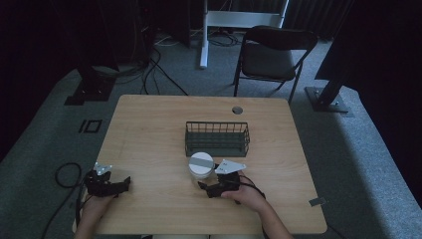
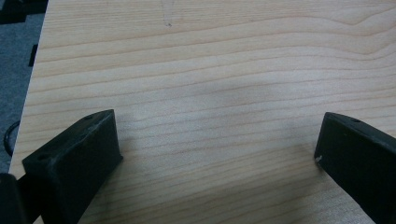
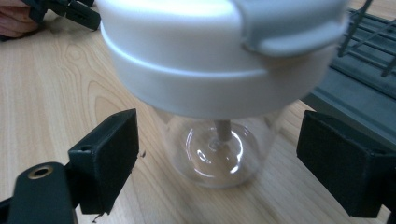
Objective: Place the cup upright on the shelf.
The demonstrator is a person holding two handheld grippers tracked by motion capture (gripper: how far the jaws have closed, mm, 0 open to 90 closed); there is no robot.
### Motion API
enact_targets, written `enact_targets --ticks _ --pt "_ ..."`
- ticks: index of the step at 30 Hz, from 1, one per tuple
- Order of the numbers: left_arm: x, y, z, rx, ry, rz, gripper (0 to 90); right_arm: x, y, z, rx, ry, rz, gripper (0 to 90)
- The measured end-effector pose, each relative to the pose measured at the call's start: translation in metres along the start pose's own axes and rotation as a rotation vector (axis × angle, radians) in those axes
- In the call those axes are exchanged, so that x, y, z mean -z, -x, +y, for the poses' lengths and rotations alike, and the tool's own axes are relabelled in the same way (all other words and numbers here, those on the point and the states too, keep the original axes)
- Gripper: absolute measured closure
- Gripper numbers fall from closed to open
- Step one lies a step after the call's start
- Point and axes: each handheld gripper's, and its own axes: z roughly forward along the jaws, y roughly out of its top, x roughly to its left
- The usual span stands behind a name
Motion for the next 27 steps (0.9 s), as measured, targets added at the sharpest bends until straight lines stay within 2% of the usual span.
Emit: enact_targets --ticks 13,17,22,25,27 --pt "0.000 0.000 0.000 -0.002 0.001 -0.003 0.3 -0.018 -0.007 0.000 -0.039 0.033 -0.032 13.3" --pt "0.000 0.000 0.000 -0.002 0.001 -0.003 0.3 -0.022 -0.008 0.001 -0.070 0.056 -0.045 13.3" --pt "0.000 0.000 0.000 -0.002 0.001 -0.003 0.3 -0.026 -0.010 0.003 -0.064 0.068 -0.062 13.3" --pt "0.000 0.000 0.000 -0.002 0.002 -0.003 0.3 -0.029 -0.012 0.006 -0.089 0.072 -0.067 13.3" --pt "0.000 0.000 0.000 -0.002 0.002 -0.003 0.2 -0.030 -0.012 0.007 -0.087 0.072 -0.071 13.3"
